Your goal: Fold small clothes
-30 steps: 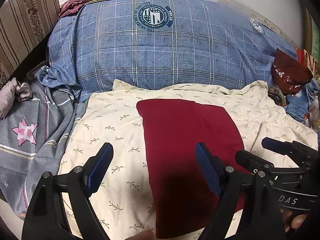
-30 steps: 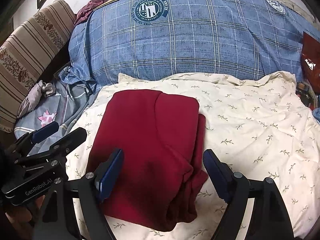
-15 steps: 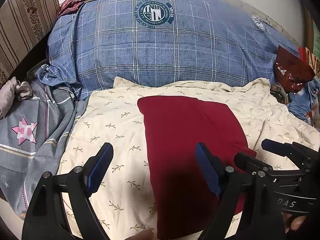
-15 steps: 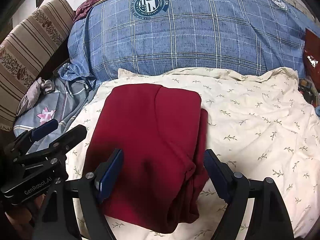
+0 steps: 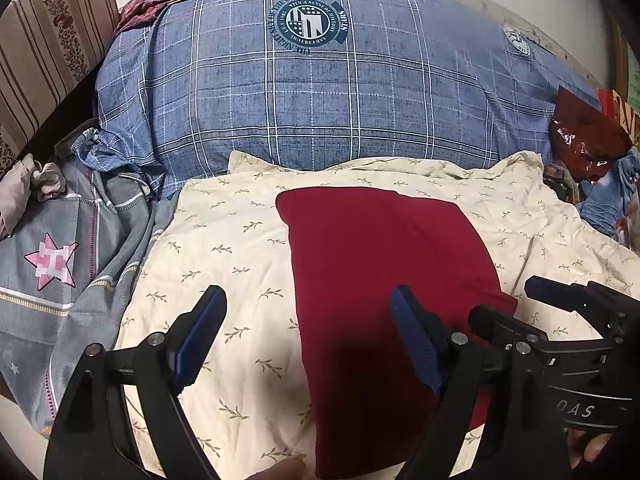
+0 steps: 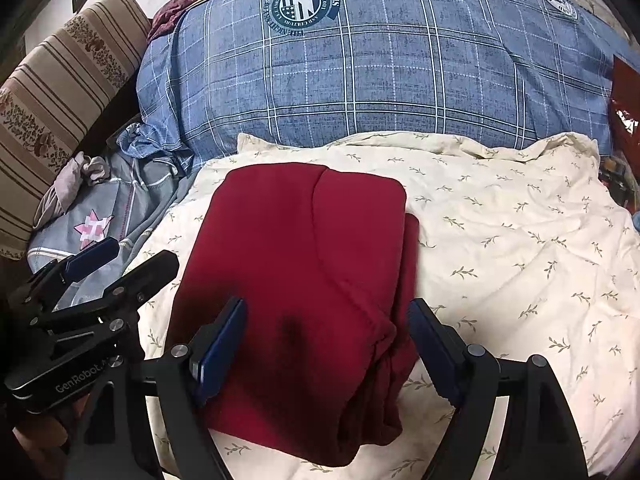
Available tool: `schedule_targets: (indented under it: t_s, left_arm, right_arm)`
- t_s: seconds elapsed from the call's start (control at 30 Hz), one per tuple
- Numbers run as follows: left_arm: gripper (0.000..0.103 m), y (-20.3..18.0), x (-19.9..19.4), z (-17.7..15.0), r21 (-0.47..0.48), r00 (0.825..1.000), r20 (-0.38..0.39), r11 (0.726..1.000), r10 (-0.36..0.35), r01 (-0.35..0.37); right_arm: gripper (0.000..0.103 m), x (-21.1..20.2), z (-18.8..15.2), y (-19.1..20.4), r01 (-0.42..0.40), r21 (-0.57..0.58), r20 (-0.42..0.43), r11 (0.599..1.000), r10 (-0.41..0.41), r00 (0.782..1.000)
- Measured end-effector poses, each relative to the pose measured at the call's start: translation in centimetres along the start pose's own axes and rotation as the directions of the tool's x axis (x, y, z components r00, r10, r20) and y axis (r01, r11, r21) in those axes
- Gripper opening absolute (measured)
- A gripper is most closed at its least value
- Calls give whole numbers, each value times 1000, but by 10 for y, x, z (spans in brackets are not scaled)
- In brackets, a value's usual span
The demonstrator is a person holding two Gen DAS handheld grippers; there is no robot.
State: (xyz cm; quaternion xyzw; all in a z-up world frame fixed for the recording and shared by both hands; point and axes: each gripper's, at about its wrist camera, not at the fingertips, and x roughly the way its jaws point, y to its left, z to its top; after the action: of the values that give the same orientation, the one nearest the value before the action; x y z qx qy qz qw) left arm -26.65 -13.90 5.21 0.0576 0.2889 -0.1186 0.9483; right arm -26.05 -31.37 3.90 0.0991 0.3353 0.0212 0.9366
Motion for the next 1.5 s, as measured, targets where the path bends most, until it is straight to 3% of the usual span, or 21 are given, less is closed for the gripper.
schedule_targets:
  t_s: [1.5]
  left_arm:
    - [84,7,6,-3,-20,1000,-10,1000,5,-5]
  right_arm:
    - [83,13,-4,-1,0,-5,-46,1000,0,999]
